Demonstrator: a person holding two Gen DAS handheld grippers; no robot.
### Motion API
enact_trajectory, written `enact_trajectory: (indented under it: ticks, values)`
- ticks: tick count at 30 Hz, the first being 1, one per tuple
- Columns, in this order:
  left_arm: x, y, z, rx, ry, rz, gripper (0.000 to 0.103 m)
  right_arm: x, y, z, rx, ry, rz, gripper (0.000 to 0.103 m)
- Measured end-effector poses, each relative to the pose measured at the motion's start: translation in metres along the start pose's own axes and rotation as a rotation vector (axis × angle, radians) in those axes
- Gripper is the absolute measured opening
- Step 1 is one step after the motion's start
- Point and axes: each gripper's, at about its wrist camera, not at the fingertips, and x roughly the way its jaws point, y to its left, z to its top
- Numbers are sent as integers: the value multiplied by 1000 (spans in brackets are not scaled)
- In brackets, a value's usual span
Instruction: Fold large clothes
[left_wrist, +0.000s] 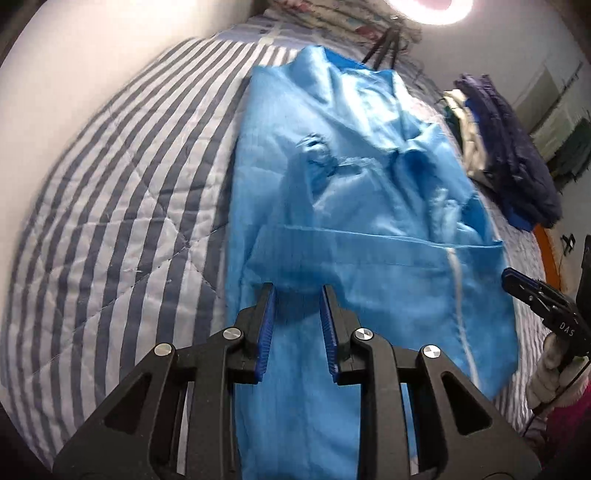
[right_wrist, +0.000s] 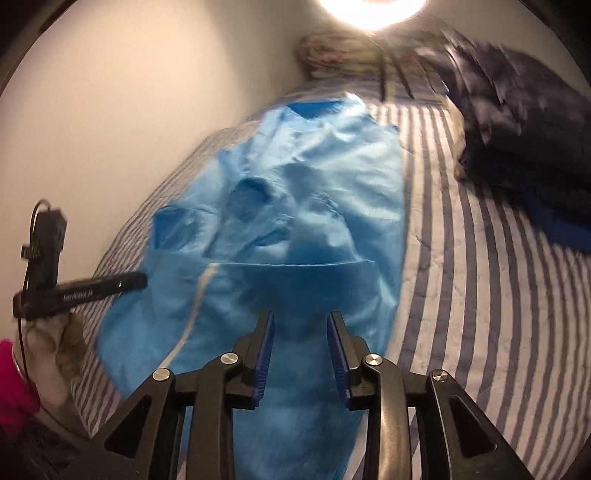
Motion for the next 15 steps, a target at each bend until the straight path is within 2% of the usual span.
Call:
enact_trajectory:
  ticks: [1,3,5,9,15]
  values:
    - [3,4,0,-11,3,-8,23,6,-9,-4,40,19,-15,25]
    - [4,10,0,-44,-4,-36,24,8,-22,-5,103,18,22,18]
    - [3,12,3,-44,12,-43,24,2,-30,-4,161,32,55,19]
    - [-12,17,11,-50,20,-35,24,-27,-23,4,105,-6,58,31]
    - [-43,17,48,-69,-60,-55,24,-60,-10,33,16,-62,67,31]
